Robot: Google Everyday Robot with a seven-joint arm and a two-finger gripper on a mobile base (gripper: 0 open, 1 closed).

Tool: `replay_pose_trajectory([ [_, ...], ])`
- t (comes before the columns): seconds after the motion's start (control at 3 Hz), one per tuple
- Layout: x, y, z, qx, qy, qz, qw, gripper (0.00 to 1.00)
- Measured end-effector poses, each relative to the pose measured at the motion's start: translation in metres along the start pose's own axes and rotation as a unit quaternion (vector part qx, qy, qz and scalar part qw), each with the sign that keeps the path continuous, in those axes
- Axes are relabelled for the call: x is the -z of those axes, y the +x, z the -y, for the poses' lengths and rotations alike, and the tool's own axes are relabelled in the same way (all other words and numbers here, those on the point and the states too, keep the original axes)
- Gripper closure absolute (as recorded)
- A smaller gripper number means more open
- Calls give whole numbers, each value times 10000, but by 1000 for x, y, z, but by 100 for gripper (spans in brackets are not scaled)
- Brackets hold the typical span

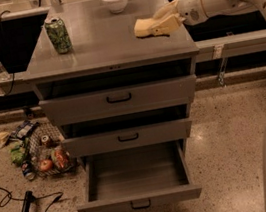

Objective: Place sponge into bottom drawer

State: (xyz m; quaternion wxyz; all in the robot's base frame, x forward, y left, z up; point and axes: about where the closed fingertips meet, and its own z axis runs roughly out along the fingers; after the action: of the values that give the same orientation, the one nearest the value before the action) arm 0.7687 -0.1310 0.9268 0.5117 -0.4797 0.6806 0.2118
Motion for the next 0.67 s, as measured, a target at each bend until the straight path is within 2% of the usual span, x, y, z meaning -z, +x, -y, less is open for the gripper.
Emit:
replay_pose_trajectory([
  [0.33,6,-20,-52,-171,-329,235,9990,100],
  [0.67,7,-23,-101,-396,-582,392,9967,100],
])
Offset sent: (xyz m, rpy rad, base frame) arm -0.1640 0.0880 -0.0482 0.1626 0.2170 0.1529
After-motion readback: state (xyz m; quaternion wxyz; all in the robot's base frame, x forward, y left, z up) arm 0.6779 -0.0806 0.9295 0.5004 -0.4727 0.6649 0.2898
